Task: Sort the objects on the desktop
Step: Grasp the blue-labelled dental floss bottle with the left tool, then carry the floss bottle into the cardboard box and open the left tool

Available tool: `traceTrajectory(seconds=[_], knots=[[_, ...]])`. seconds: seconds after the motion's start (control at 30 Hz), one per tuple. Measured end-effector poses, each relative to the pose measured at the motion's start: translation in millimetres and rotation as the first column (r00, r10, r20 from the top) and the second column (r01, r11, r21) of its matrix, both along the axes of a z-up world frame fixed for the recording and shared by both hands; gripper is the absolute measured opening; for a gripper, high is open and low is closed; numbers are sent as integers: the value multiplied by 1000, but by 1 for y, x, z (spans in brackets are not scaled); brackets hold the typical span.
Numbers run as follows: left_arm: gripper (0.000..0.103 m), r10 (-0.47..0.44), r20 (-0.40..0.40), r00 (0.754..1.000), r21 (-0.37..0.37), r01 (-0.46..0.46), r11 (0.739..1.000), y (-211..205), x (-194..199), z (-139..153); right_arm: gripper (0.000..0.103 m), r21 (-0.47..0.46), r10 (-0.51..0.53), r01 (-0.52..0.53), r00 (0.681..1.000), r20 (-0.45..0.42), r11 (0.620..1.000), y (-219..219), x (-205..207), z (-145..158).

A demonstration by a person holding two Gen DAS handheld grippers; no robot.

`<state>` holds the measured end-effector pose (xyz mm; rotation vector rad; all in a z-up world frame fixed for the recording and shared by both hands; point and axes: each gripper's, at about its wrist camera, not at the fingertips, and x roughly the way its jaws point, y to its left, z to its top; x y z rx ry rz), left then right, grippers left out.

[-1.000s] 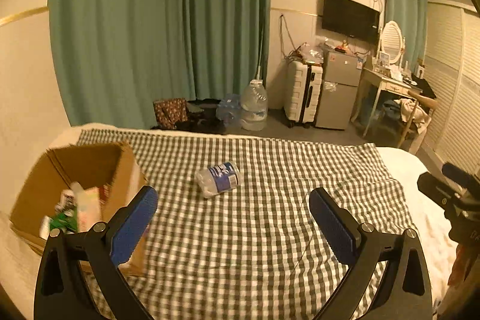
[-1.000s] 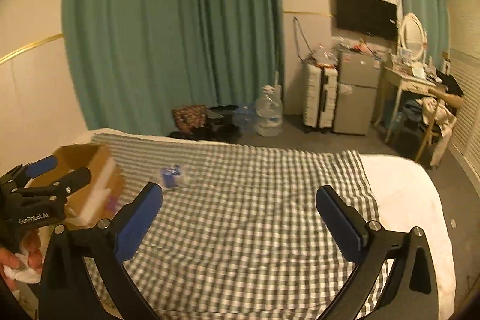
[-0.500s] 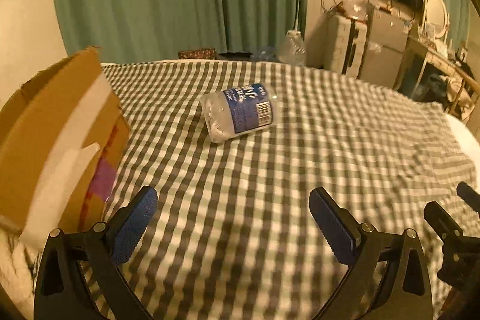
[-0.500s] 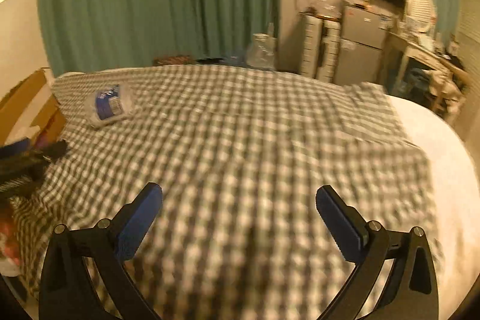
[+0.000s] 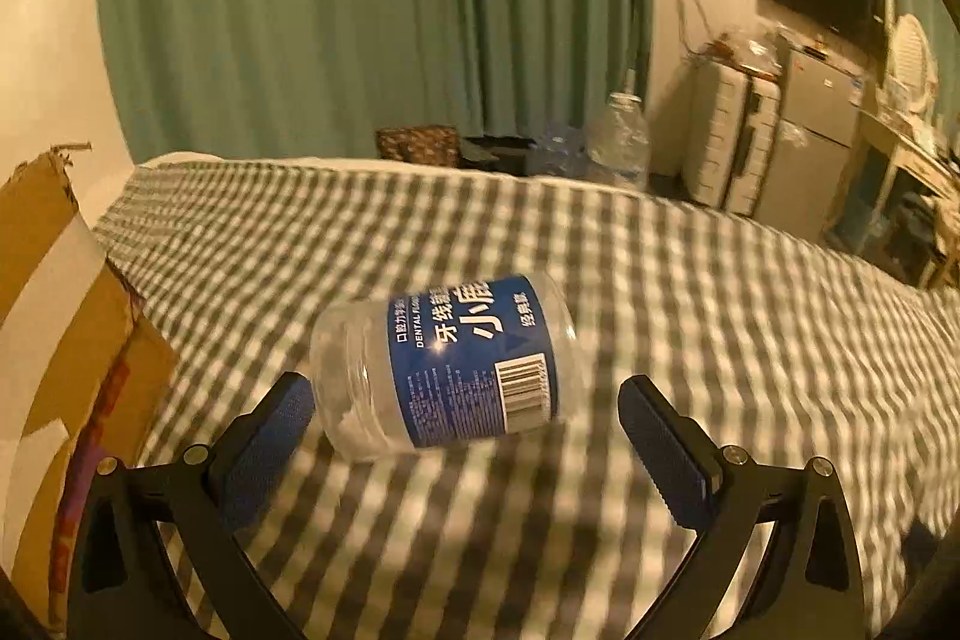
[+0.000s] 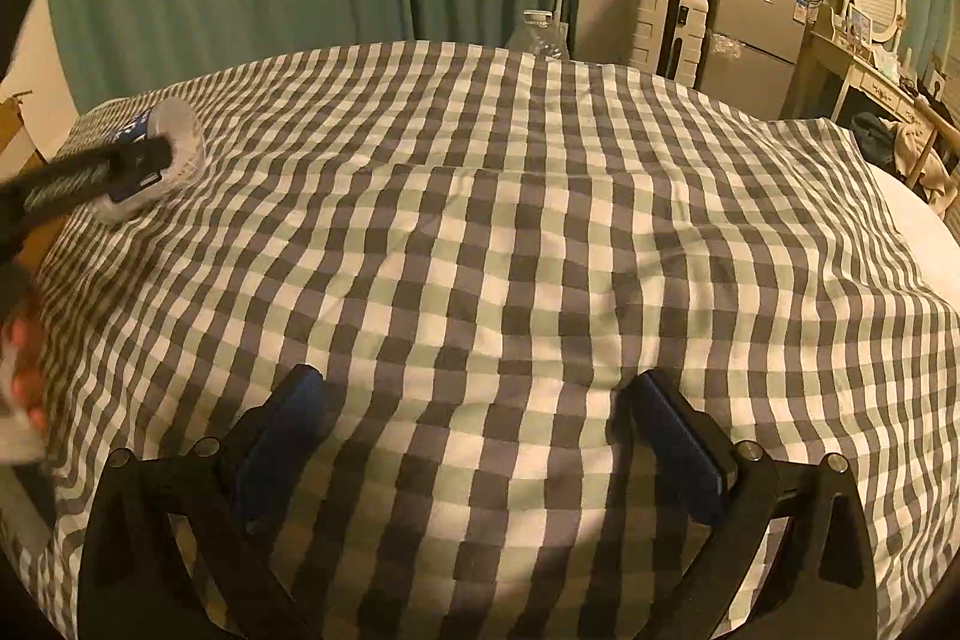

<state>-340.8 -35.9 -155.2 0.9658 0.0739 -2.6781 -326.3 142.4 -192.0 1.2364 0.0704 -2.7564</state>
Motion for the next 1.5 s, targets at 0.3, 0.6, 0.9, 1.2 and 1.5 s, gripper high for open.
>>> traceTrajectory(seconds=[0.3, 0.6, 0.9, 1.2, 1.5], knots=[[94, 56, 44, 997, 247, -65, 967, -47, -27, -25, 103, -7, 0, 0, 1000, -3, 1000, 5, -1, 0], [92, 14, 2, 1000, 219, -14, 976, -42, 10, -2, 103, -7, -1, 1, 1000, -3, 1000, 6, -4, 1], [92, -130, -55, 990, 58, 133, 989, 6, 53, 71, 103, -18, 13, -13, 999, 32, 1000, 9, 4, 40], [92, -237, -100, 966, 102, 247, 964, 5, 139, 155, 103, 5, 6, -6, 985, -170, 1000, 7, 81, 167], [92, -179, -97, 979, 1, 180, 984, -81, 200, 215, 103, 96, 52, -25, 956, -288, 995, -28, 164, 249]])
